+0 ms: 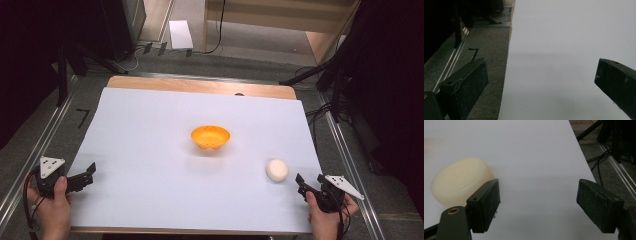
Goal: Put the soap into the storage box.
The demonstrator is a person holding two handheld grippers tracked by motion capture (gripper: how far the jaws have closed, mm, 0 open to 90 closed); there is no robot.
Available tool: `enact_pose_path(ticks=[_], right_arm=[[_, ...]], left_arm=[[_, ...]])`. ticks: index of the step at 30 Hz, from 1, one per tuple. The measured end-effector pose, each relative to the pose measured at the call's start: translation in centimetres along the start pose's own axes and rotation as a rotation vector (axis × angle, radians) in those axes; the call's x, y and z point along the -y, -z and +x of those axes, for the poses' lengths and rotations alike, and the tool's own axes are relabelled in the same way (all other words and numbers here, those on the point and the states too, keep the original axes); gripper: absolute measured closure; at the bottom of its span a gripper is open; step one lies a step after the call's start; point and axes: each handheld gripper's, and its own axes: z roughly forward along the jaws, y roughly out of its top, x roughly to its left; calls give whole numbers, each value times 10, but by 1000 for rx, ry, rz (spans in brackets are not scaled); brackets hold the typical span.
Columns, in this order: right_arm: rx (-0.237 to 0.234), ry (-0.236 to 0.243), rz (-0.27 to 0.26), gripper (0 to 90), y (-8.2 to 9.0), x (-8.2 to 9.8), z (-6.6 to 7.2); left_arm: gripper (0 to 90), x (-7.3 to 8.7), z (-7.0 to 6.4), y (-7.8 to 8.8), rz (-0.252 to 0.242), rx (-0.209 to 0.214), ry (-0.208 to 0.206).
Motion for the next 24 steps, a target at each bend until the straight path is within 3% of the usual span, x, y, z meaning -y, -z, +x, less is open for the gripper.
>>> enact_pose_path(ticks=[5,11,15,17,19,20,21,24], right_arm=[[-3,16,13,213,-1,-1,2],[-62,4,89,230,-2,-7,4],[-108,39,139,220,-3,-12,12],[-157,72,204,217,-4,-19,20],[-159,96,262,214,-6,-23,26],[-159,96,262,214,-6,-23,26],[-154,121,305,212,-8,-25,31],[-152,130,347,212,-9,-27,35]], left_arm=[[0,0,0,0,-1,0,-2],[0,0,-1,0,0,-6,-8],[0,0,-2,0,3,-8,-15],[0,0,-2,0,0,-7,-13],[0,0,-1,0,0,-5,-13],[0,0,-1,0,0,-5,-13],[0,0,-1,1,0,-5,-15],[0,0,-1,0,0,-3,-11]])
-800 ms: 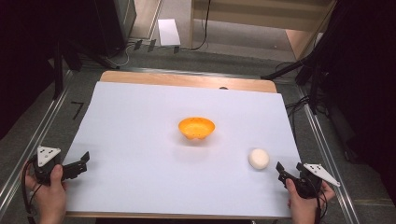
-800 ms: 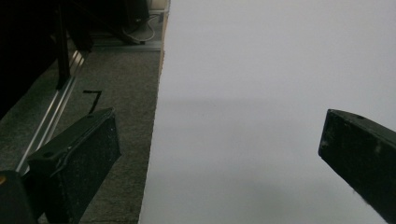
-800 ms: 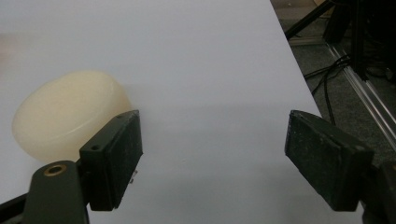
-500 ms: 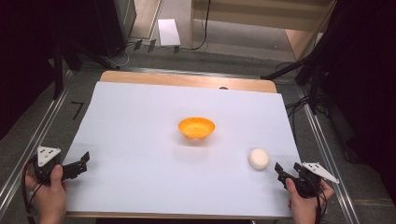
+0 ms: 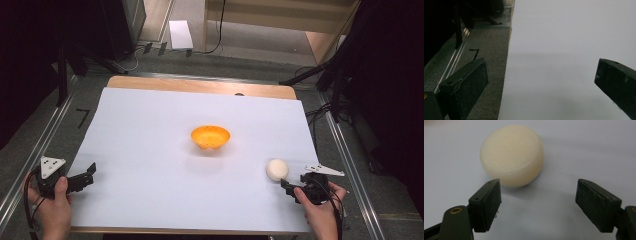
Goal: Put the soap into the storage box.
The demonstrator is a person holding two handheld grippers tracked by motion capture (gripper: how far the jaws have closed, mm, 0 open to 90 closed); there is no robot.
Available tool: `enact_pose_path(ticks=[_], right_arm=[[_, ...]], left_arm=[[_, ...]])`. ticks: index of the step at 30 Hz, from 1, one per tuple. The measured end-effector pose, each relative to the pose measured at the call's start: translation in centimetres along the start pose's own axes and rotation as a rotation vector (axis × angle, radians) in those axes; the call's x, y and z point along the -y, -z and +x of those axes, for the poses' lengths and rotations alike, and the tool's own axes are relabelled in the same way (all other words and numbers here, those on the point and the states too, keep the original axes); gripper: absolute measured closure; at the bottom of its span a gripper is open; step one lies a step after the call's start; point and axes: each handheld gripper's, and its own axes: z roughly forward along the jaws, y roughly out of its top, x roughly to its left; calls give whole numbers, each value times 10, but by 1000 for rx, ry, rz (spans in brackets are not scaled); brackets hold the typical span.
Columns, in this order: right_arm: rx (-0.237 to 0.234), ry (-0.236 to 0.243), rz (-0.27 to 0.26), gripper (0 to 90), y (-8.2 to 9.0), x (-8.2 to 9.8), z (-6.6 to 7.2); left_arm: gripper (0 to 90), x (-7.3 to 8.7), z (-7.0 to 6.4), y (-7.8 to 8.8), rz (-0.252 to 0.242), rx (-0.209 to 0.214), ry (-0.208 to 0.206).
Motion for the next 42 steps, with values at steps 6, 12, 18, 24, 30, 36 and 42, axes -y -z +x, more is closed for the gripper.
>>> enact_pose_path(ticks=[6,12,18,24,30,36,42], right_arm=[[-5,11,71,200,-2,-7,7],[-15,26,122,184,-7,-17,14],[-30,19,145,184,-12,-25,17],[-30,-22,171,206,-22,-37,20],[-9,-28,183,226,-30,-43,26],[11,-41,186,227,-38,-47,27],[17,-57,198,225,-41,-49,28]], left_arm=[[0,0,0,-1,-1,3,3],[0,0,0,-1,3,0,-2],[0,0,-1,-1,5,-4,-7],[0,0,-1,0,6,-3,-5],[0,0,0,-1,5,-1,-3],[0,0,0,-1,6,-1,-3],[0,0,0,-1,8,-1,-4]])
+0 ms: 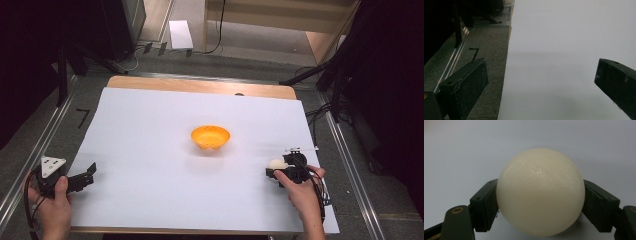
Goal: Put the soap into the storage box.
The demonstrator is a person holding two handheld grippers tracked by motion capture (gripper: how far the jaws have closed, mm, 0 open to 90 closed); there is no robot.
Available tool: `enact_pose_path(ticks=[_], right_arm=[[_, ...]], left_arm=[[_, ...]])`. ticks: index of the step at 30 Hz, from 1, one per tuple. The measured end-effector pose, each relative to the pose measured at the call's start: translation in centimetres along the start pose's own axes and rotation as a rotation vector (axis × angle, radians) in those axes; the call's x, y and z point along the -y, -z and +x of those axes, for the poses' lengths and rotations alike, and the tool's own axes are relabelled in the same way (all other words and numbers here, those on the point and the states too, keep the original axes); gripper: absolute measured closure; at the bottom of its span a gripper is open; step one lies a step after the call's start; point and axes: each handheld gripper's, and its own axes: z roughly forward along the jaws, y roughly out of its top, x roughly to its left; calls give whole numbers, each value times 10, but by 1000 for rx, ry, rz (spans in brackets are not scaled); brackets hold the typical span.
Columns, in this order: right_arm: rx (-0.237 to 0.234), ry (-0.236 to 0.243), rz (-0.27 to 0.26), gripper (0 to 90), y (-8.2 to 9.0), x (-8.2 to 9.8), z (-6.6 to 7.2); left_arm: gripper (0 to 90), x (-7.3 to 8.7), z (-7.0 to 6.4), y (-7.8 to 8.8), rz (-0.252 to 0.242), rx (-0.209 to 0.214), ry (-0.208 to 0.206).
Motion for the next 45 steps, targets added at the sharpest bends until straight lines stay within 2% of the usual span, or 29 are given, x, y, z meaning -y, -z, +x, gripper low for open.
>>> enact_pose_path(ticks=[11,17,21,29,43,45], right_arm=[[1,7,2,237,0,-3,0],[-17,3,-29,237,7,-8,-3],[-33,9,-31,237,11,-12,-2],[-43,11,-35,237,11,-21,4],[-58,50,-32,237,7,-39,20],[-57,44,-27,237,7,-40,22]], left_arm=[[0,0,0,0,0,-1,1],[0,0,-1,0,1,0,-4],[0,0,-1,0,2,1,-6],[0,0,0,0,1,1,-2],[0,0,0,0,1,1,-2],[0,0,0,0,1,1,-1]])
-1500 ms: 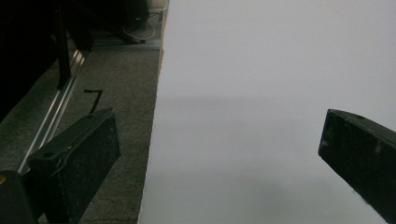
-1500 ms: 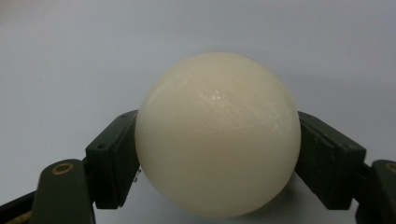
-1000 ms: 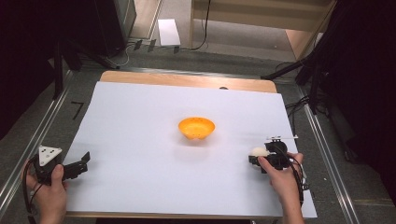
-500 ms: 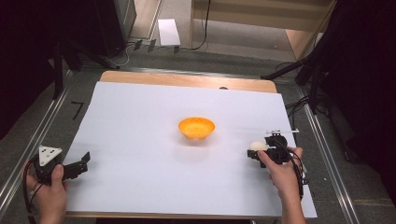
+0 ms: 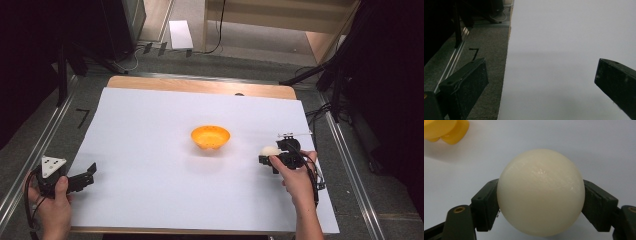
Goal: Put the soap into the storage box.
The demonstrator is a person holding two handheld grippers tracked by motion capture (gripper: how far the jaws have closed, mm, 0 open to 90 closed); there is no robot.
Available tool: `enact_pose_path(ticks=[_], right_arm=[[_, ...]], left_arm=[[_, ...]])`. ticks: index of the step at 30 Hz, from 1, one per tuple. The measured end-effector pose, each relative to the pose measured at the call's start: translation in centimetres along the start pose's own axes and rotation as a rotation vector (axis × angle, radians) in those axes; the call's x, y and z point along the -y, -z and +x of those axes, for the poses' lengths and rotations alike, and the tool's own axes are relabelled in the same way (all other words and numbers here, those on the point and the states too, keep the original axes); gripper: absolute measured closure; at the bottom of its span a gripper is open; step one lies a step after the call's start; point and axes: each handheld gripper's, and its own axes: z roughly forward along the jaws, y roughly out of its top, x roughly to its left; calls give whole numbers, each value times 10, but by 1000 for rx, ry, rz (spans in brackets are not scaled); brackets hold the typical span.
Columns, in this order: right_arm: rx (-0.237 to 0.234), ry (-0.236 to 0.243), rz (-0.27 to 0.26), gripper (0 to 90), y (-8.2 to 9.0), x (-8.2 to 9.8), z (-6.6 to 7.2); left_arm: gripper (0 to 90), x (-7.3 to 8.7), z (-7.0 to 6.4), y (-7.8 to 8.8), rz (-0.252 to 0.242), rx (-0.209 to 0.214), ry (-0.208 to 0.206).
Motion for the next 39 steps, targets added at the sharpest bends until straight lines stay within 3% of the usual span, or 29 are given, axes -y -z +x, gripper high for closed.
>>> enact_pose_path(ticks=[15,39], right_arm=[[-8,24,-5,237,4,-18,9],[-32,67,9,237,-8,-38,32]], left_arm=[[0,0,0,0,2,1,-5],[0,0,0,0,-2,3,1]])
